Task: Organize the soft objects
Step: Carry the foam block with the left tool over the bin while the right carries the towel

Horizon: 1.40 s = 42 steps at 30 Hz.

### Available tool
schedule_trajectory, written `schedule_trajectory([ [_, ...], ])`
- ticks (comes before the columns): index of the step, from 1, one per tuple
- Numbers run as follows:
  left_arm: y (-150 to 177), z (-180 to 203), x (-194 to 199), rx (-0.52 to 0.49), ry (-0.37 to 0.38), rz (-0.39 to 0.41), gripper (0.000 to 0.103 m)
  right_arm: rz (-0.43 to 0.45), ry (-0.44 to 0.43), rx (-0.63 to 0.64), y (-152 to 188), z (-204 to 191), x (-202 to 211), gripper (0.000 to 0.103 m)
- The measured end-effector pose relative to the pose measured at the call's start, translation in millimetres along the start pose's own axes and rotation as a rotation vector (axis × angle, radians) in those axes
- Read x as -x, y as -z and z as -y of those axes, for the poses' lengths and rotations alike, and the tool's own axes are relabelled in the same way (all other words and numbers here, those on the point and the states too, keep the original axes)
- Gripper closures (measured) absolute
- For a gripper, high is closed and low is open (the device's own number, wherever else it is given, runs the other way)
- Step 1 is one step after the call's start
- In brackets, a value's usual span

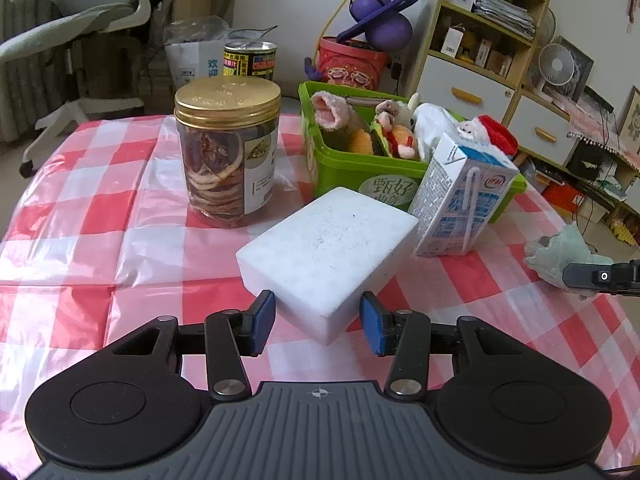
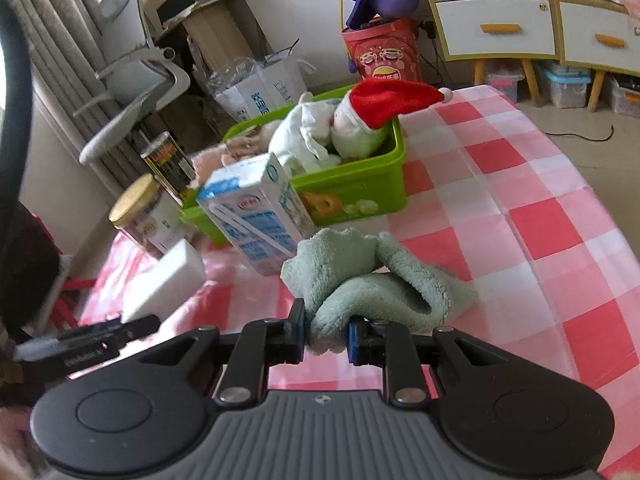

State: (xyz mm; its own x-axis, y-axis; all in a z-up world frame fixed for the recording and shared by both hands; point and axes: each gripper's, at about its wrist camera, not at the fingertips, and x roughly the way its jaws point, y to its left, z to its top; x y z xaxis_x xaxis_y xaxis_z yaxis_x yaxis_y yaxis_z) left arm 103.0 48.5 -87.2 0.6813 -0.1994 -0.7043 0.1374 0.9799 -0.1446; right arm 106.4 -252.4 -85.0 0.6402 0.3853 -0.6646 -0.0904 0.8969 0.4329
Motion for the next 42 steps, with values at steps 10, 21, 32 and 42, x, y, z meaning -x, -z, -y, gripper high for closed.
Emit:
schedule_trajectory([
  [10,-10,13,21,0.015,0.020,0.042,0.057,0.031,-0.103,-0.056,-8,-13,23,0.103],
  [21,-35,20,39,0.104,-0.007,0.059,0.057,0.121,-0.155,-0.163,-41,-7,50,0.103],
  [32,-92,32,34,0.044,-0.033,0.100,0.057,0.232,-0.219,-0.161,-99,-21,54,0.103],
  [42,-140,51,-17,-0.057,-0.070,0.099,0.056,0.258,-0.291,-0.198,-129,-10,-5,0.103],
])
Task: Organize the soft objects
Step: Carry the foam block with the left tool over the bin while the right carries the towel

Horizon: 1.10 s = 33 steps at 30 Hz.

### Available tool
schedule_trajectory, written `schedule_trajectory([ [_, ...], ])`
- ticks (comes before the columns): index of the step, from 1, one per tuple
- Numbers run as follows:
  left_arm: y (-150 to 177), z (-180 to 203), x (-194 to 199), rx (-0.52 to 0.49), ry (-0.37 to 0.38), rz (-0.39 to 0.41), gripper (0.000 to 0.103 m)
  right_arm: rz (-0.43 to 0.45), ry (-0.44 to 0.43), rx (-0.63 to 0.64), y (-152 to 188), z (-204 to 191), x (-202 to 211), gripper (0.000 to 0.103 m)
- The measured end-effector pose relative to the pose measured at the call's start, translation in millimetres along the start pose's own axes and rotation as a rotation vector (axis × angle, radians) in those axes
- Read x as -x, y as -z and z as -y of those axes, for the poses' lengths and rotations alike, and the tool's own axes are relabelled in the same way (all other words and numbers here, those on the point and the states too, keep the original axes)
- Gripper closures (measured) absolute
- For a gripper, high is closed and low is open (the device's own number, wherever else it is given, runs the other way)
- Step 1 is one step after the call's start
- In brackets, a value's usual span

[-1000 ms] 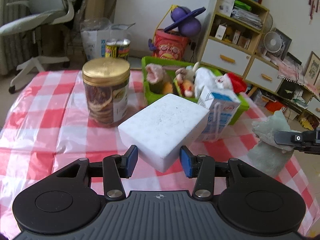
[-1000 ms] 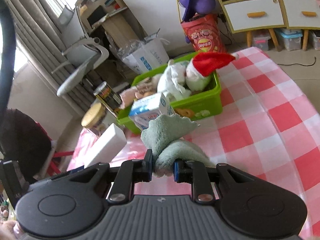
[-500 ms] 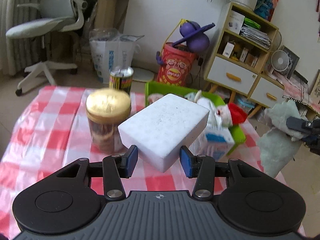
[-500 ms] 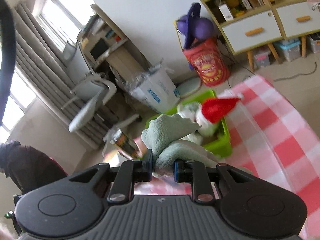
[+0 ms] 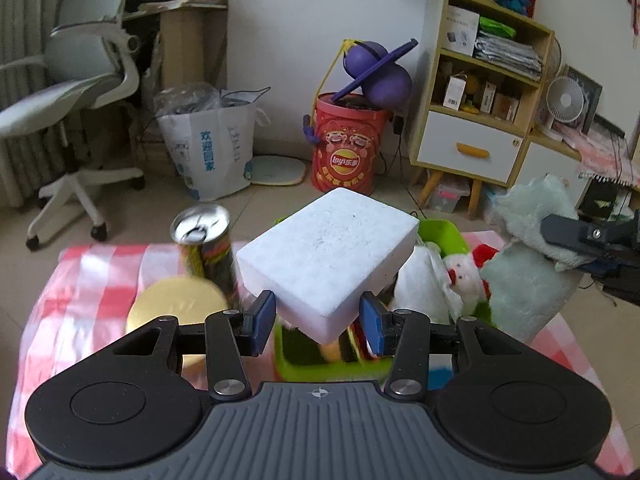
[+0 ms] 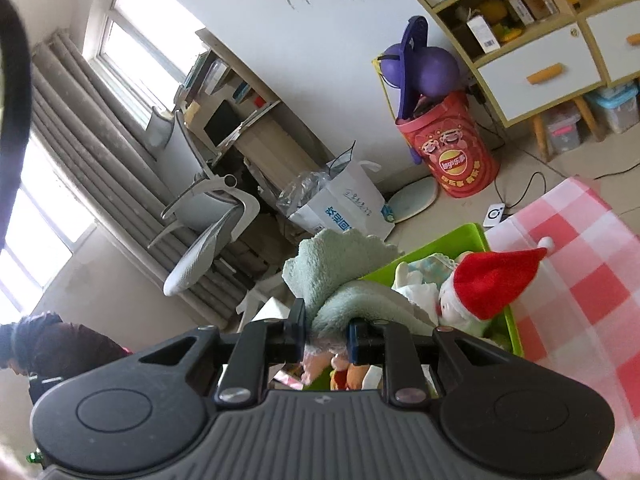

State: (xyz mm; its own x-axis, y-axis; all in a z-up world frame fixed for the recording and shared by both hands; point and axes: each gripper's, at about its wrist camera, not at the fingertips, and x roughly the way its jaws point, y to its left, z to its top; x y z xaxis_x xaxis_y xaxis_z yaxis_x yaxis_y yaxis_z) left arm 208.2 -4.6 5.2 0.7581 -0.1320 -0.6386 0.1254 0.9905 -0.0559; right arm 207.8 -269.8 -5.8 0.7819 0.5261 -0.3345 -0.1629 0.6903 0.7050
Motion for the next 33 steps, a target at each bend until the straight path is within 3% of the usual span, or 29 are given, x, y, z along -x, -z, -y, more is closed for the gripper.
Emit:
schedule_trajectory([
  [6,-17,16,-42,-0.064,-0.011,-0.014,0.056,-0.005,-0.010,-0.037,-1,28,-34,0.103],
  [9,-21,21,-65,-0.085,-0.024,-0.060,0.056,-0.024,-0.007,-0.059,5,43,-46,0.103],
  [18,-35,-3,-110,0.045,-0.021,-0.197,0.056,-0.194,0.162,-0.011,28,76,-74,0.103],
  [23,-37,-10,-120,0.093,-0.021,-0.220,0.055,-0.191,0.173,0.013,30,79,-73,0.103],
  [33,-39,-4,-113,0.078,-0.023,-0.207,0.054,-0.203,0.172,-0.010,27,79,-75,0.099],
])
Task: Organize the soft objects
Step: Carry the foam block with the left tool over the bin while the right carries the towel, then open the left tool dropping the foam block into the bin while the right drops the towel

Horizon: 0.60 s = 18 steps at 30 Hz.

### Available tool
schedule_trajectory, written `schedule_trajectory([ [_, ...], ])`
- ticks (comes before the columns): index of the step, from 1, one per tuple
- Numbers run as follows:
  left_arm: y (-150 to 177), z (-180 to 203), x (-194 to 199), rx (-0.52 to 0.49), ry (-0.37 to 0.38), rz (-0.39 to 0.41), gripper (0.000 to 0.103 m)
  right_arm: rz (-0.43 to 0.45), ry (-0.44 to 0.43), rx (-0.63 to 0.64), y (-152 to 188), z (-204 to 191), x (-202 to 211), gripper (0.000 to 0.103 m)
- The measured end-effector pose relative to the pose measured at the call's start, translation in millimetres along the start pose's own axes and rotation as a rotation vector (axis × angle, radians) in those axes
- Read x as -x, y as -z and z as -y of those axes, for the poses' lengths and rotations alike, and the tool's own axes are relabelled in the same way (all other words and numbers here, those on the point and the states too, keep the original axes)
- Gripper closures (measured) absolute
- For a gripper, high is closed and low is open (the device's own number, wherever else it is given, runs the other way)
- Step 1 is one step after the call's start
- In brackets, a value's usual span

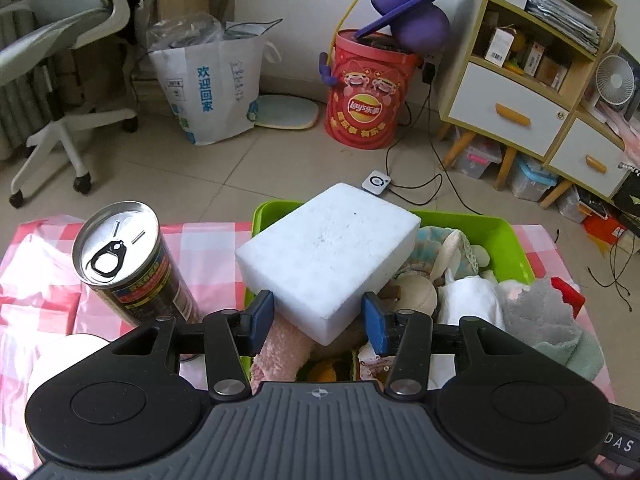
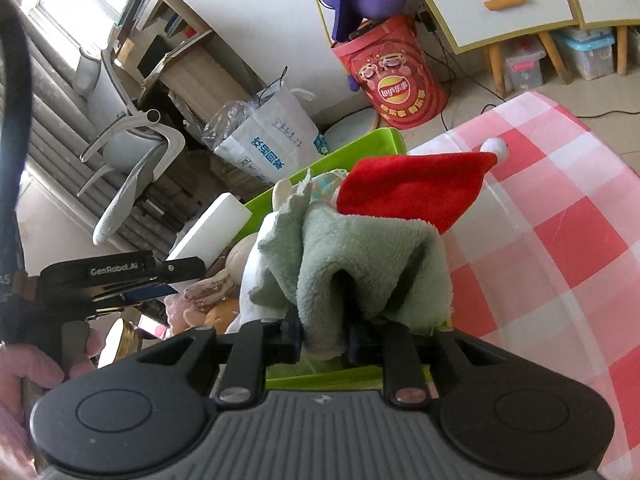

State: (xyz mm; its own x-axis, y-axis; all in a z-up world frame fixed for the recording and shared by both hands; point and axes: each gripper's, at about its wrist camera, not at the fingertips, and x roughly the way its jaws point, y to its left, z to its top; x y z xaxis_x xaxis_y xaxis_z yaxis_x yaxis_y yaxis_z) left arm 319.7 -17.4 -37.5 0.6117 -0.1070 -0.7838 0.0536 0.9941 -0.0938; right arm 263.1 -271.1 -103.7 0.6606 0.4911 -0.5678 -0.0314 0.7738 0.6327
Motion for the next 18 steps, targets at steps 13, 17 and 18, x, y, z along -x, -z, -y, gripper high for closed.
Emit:
schedule_trajectory([
  [13,4,1,37,-0.001,0.025,0.024,0.033,0.025,-0.022,-0.060,-8,-6,29,0.065],
  [17,14,0,59,0.002,0.037,0.033,0.030,0.039,-0.008,-0.067,-10,-12,48,0.063],
  [18,17,0,65,0.003,0.039,0.035,0.030,0.044,-0.003,-0.063,-10,-14,54,0.062],
])
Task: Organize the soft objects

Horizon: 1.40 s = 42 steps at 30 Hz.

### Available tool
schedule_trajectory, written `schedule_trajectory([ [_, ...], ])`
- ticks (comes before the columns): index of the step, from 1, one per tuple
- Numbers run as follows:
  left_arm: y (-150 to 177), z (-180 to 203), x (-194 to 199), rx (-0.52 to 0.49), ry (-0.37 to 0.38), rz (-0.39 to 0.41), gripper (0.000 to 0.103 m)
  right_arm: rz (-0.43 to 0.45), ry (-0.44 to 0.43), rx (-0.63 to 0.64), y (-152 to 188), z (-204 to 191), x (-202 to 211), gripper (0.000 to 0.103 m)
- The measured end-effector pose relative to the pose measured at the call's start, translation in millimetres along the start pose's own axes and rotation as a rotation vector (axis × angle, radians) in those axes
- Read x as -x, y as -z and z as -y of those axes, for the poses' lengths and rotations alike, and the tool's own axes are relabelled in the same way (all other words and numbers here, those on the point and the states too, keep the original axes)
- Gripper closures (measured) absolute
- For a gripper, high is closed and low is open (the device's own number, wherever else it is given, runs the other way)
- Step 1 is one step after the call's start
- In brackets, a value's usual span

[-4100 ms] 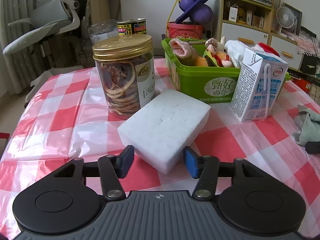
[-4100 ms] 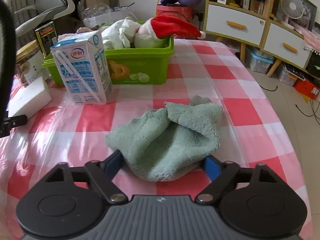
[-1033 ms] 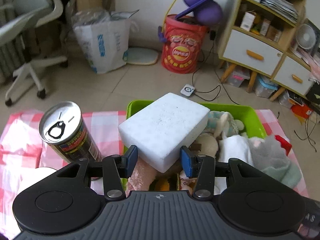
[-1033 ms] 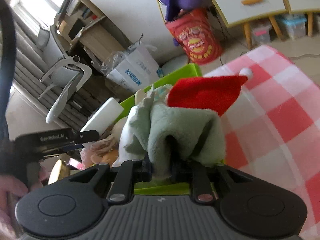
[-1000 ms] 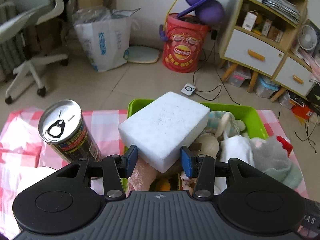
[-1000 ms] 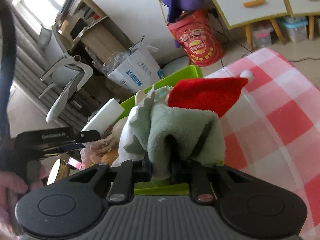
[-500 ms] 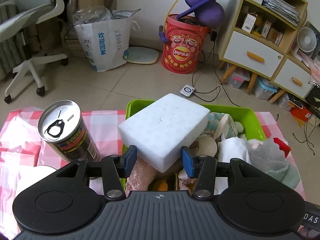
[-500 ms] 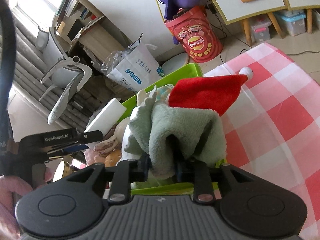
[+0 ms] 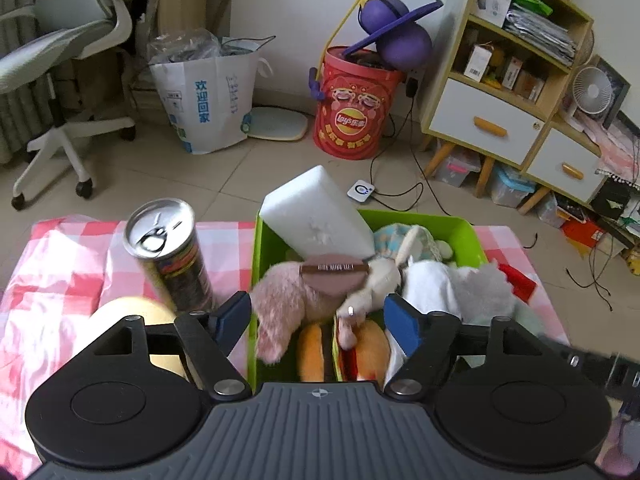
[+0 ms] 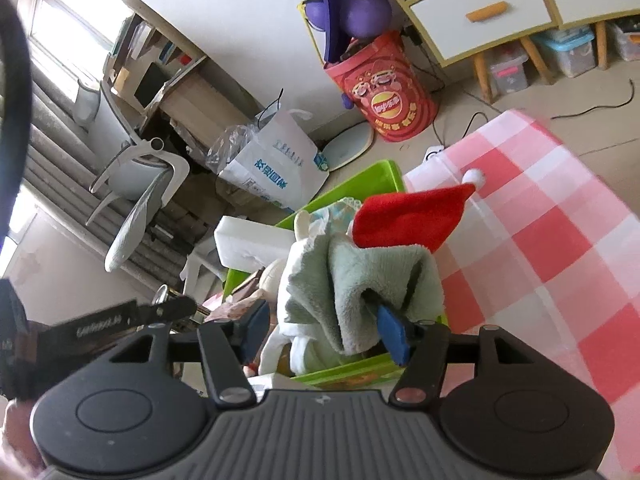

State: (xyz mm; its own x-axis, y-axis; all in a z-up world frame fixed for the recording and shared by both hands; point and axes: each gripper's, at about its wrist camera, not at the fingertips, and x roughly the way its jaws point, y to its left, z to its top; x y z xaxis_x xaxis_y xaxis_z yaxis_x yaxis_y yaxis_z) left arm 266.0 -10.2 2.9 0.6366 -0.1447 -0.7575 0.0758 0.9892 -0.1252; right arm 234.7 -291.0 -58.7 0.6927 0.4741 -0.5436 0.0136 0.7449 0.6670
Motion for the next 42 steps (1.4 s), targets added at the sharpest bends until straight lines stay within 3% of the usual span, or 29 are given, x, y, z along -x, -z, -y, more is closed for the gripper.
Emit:
schedule_trajectory([
  [14,61,-22,74,0.060,0.025,0.006,0.020,0.021,0.094,0.038,25,-22,86,0.048],
  [22,114,-25,105,0.070,-0.004,-0.017,0.007,-0.010,0.136,0.053,57,-31,118,0.039],
  [36,188,-6,147,-0.021,-0.137,-0.004,0.005,-0.082,0.222,0.230,127,-61,136,0.028],
  [42,196,0,158,-0.013,-0.154,0.013,0.005,-0.085,0.276,0.294,144,-68,138,0.028],
])
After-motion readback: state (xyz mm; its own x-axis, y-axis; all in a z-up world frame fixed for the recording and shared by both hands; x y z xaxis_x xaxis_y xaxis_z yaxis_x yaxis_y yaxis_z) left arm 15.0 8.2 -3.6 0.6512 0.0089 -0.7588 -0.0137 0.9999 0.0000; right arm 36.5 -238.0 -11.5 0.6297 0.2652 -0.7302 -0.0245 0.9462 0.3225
